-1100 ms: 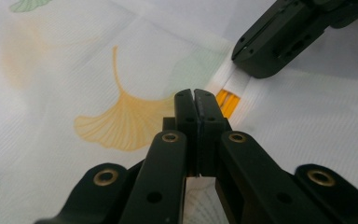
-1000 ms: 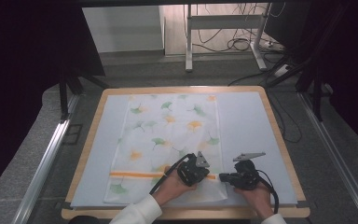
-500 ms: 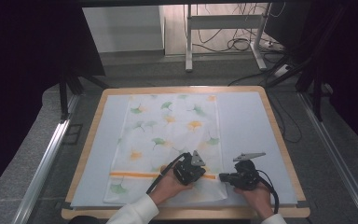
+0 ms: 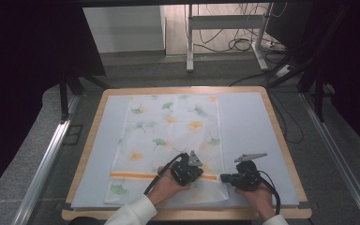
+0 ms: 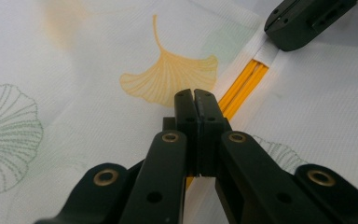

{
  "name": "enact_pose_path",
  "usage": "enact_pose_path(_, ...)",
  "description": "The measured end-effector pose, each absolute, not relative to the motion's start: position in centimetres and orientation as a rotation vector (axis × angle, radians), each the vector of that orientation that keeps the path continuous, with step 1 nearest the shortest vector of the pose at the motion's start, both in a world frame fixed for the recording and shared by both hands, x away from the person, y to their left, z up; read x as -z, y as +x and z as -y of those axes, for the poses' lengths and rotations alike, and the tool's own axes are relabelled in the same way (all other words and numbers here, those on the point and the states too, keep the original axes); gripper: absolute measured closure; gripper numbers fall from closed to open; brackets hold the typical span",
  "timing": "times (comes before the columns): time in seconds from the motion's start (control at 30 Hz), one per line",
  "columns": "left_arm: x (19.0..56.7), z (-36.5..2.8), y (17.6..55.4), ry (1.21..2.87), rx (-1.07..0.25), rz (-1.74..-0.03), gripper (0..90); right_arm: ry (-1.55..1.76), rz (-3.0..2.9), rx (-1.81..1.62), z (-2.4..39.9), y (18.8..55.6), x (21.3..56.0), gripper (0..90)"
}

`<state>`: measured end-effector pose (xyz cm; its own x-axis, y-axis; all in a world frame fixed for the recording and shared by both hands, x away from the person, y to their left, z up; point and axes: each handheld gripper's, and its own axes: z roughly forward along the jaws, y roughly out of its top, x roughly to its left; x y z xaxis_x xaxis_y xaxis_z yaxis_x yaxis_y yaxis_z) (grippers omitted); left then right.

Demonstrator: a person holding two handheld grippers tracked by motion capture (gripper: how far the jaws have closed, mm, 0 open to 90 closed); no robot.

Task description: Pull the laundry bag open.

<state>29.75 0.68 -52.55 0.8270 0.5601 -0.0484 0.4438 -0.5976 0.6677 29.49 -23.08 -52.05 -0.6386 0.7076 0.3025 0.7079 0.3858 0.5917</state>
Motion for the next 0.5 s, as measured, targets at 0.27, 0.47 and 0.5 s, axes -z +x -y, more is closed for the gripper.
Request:
enact_pose_path(0.27, 52.56, -1.12, 29.69, 2.305, -0.216, -0.741, 90.0, -1.335, 2.614, 1.118, 23.09, 29.49, 52.06, 89.5)
enact_pose_path(0.47, 52.57, -1.64, 29.67, 2.303, -0.211, -0.750, 90.0, -1.333, 2.615, 1.119, 23.10, 29.48, 52.07, 89.5)
enact_pose_path(0.5, 52.59, -1.72, 29.67, 2.302, -0.213, -0.752, 90.0, -1.333, 2.615, 1.119, 23.10, 29.48, 52.07, 89.5)
